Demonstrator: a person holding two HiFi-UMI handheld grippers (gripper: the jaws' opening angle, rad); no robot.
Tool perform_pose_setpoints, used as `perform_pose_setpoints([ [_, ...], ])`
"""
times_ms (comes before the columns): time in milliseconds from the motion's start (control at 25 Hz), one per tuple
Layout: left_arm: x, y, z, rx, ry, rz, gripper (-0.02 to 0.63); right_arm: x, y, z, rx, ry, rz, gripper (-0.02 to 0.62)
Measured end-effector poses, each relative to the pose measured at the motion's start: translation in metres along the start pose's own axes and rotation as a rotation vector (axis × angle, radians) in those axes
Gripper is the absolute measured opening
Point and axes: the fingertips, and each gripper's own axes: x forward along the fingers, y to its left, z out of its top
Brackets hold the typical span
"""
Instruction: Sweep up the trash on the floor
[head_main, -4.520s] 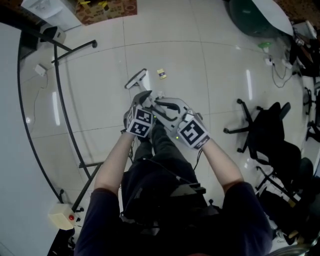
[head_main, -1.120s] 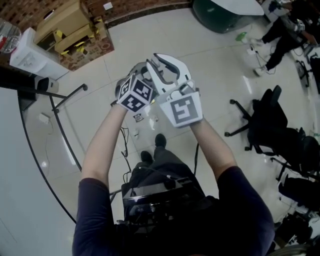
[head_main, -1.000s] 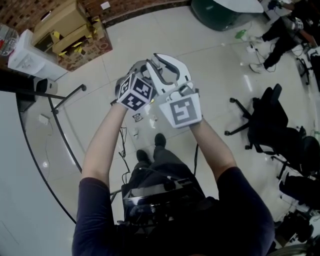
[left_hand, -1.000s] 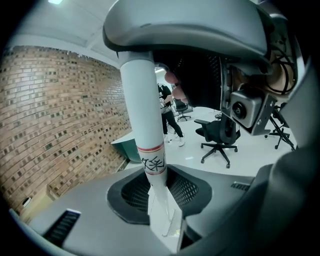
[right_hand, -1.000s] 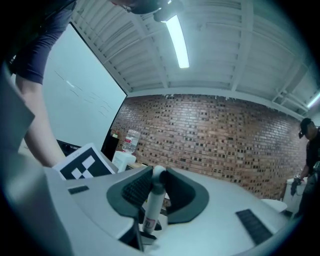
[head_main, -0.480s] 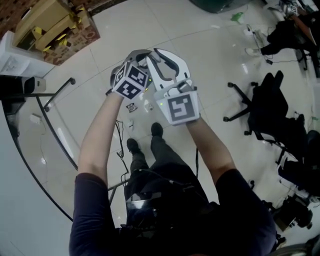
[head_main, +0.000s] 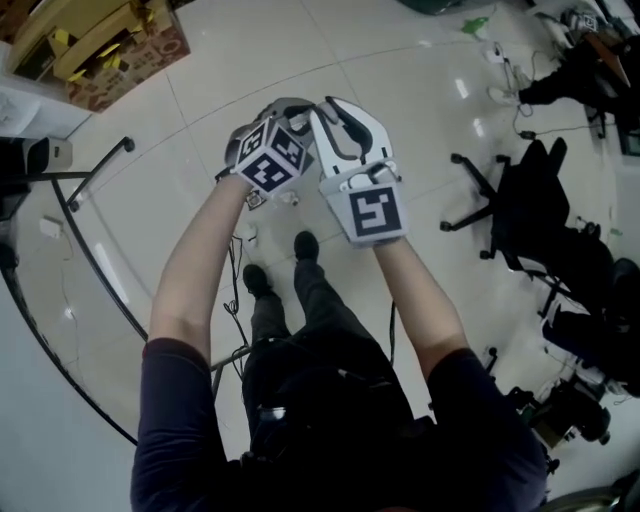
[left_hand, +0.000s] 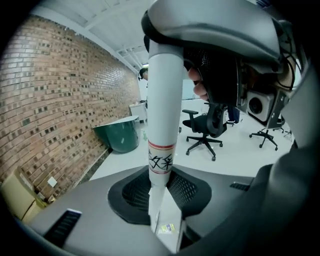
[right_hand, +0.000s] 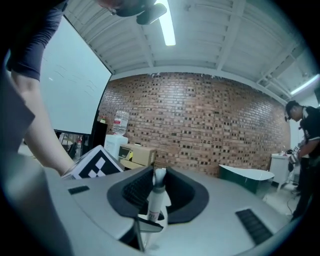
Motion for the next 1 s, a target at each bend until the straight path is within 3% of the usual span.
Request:
perform_pose_setpoints([
  [240, -0.003, -0.012, -0.020, 0.090, 0.036, -0.099, 0.089, -0.006, 0.019, -0.013, -0.016, 0.022, -0.014, 0.089],
  [440, -0.010, -0.020, -0.026, 0.012, 0.008, -0.143, 0.102, -0.013, 0.032, -0.014, -0.005, 0.047, -0.036, 0.089],
  [720, -0.020, -0.052, -0.040, -0.009, 0.030, -0.258, 0.118, -0.038, 0.054, -0.024, 0.053, 0.079, -0.082, 0.089],
  [1000, -0.040, -0.075, -0.050, -0.022, 0.077, -0.388, 0.127, -0.053, 0.070, -0.023, 0.138, 0.102, -0.071, 0.089],
])
